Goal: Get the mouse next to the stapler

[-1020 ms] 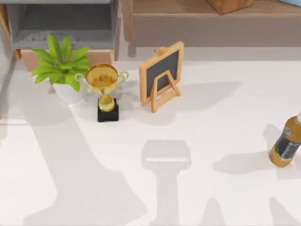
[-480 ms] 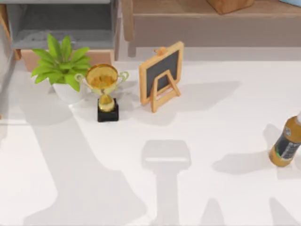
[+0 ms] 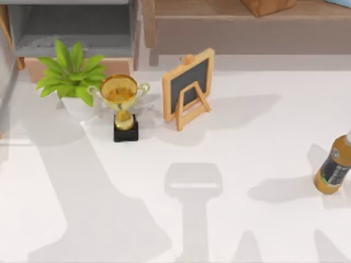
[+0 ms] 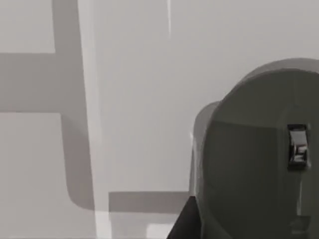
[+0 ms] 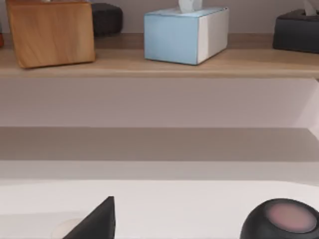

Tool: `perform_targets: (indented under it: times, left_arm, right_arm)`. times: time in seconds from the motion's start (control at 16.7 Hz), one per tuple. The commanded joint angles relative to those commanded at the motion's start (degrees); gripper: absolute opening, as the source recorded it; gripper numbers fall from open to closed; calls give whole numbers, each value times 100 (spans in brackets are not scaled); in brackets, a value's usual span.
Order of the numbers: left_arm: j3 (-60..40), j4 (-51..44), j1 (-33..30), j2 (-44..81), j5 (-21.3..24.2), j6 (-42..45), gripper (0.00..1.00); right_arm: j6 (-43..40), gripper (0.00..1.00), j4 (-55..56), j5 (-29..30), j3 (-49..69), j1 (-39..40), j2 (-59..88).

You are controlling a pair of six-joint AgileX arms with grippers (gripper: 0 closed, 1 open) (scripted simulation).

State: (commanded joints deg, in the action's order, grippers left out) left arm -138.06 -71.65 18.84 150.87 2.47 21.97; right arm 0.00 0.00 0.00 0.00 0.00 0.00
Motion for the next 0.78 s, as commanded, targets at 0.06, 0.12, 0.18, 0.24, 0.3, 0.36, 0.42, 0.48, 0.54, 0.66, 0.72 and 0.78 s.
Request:
perform_targets:
  times: [0.06,0.12,0.18,0.24,0.3,0.36,0.42,0.48,0.54,0.66,0.72,0.78]
  left_arm:
    - [0,0,0,0,0,0,0]
    - [0,0,0,0,0,0,0]
    - [0,0,0,0,0,0,0]
    - [0,0,0,0,0,0,0]
    - [0,0,0,0,0,0,0]
    - [0,0,0,0,0,0,0]
    - [0,0,0,0,0,0,0]
    - [0,0,0,0,0,0,0]
    - [0,-1,20,-1,-3,9,0]
    - [-7,-13,28,-49,3,3,0]
    - [0,-33,42,-135,15,-8,0]
    - [52,-60,58,-253,32,-24,0]
  right_arm:
    - [0,100,0,0,0,0,0]
    - [0,100,0,0,0,0,0]
    - [0,100,0,0,0,0,0]
    - [0,100,0,0,0,0,0]
    - [0,100,0,0,0,0,0]
    - [0,100,0,0,0,0,0]
    - [0,100,0,0,0,0,0]
    - [0,100,0,0,0,0,0]
    - [0,100,0,0,0,0,0]
    - [0,100,0,0,0,0,0]
    - [0,100,0,0,0,0,0]
    - [0,100,0,0,0,0,0]
